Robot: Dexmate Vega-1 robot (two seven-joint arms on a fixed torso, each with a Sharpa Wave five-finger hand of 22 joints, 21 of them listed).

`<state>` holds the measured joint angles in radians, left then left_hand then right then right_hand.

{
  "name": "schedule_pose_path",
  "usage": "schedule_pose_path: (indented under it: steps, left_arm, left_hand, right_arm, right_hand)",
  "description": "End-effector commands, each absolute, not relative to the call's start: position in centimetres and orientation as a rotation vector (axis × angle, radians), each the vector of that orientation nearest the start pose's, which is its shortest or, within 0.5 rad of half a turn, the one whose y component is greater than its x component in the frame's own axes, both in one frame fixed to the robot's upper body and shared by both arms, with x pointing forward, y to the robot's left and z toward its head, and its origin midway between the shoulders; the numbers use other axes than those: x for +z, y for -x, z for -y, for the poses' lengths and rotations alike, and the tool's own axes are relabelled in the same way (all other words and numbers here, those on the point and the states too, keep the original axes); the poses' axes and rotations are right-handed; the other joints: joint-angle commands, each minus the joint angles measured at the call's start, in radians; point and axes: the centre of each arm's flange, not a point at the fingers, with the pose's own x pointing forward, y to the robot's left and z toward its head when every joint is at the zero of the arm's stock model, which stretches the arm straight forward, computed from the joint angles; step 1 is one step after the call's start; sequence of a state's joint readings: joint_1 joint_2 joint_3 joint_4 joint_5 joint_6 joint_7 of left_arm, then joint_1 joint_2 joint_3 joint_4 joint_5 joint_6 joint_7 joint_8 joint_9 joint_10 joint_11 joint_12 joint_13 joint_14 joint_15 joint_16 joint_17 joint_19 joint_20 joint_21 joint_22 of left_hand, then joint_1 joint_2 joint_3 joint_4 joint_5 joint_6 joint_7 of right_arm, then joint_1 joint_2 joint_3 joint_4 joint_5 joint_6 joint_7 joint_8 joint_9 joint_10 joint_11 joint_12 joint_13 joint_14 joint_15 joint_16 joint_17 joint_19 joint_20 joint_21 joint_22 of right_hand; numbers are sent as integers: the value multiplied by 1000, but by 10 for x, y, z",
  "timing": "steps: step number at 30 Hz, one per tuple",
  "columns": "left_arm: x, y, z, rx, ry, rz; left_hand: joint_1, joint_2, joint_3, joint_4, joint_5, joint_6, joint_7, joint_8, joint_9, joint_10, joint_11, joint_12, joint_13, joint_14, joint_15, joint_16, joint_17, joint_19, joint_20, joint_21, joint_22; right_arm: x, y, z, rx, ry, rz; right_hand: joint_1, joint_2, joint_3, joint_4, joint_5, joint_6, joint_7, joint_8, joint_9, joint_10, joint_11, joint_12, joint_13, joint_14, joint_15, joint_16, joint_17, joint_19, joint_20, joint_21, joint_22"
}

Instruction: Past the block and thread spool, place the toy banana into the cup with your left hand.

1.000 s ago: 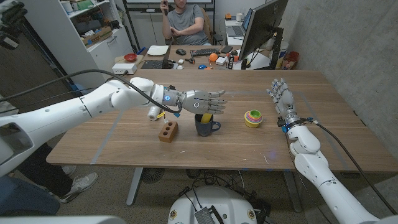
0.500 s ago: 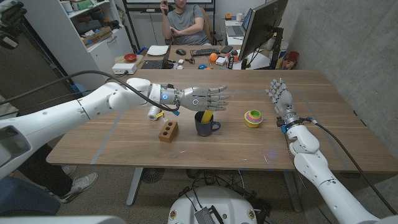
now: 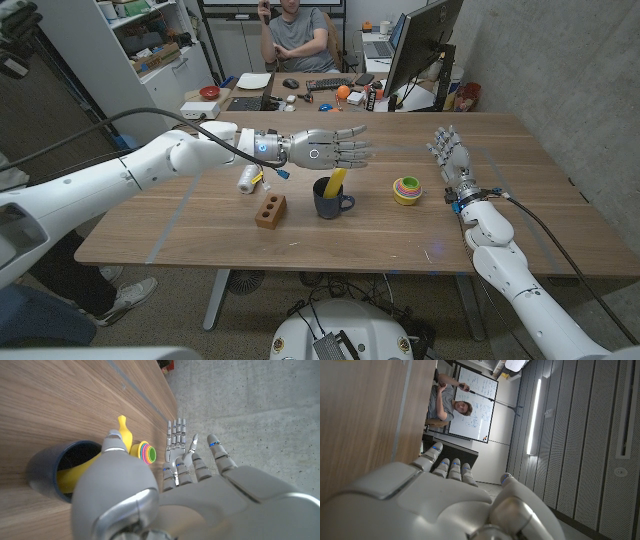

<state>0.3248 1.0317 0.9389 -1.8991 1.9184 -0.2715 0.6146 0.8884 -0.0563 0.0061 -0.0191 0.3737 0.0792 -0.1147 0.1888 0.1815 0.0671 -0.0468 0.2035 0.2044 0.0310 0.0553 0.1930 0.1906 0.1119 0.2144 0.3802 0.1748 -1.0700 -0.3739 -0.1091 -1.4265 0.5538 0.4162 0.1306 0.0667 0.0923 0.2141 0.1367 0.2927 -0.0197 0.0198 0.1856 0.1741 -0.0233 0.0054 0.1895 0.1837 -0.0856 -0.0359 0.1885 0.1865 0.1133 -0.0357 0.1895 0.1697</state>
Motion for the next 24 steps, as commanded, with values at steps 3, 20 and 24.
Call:
schedule_pose_path:
  steps: [3, 20, 24]
  left_arm:
    - [75, -494, -136, -252, 2287, -1781]
    - [97, -485, -141, -312, 2354, -1864]
    - [103, -483, -142, -330, 2375, -1903]
  left_hand:
    - [-12, 0, -8, 5, 9, 2, -4, 4, 0, 3, -2, 4, 2, 4, -4, 4, 1, 10, 1, -4, 4]
    - [-31, 3, -23, 19, 22, 7, -10, 3, 0, 10, -5, 9, 0, 10, -11, 6, 1, 18, 2, -12, 4]
    - [-35, 6, -26, 22, 25, 5, -11, 2, 0, 3, -2, 6, -1, 10, -10, 5, 1, 20, 2, -14, 4]
  right_arm:
    - [-57, -599, 316, 170, -122, 751]
    - [-55, -602, 316, 180, -123, 751]
    - [-55, -602, 315, 180, -121, 750]
  right_hand:
    - [10, 9, -5, -1, 3, 9, 4, 2, 4, 7, -1, 3, 2, 2, 4, 3, 0, -3, -21, 3, 2]
    - [9, 9, -7, 0, 4, 9, 6, 2, 4, 7, 0, 2, 2, 1, 4, 3, 0, -4, -22, 3, 3]
    - [9, 8, -7, 0, 4, 10, 6, 2, 4, 7, 0, 2, 2, 1, 4, 3, 0, -4, -21, 3, 3]
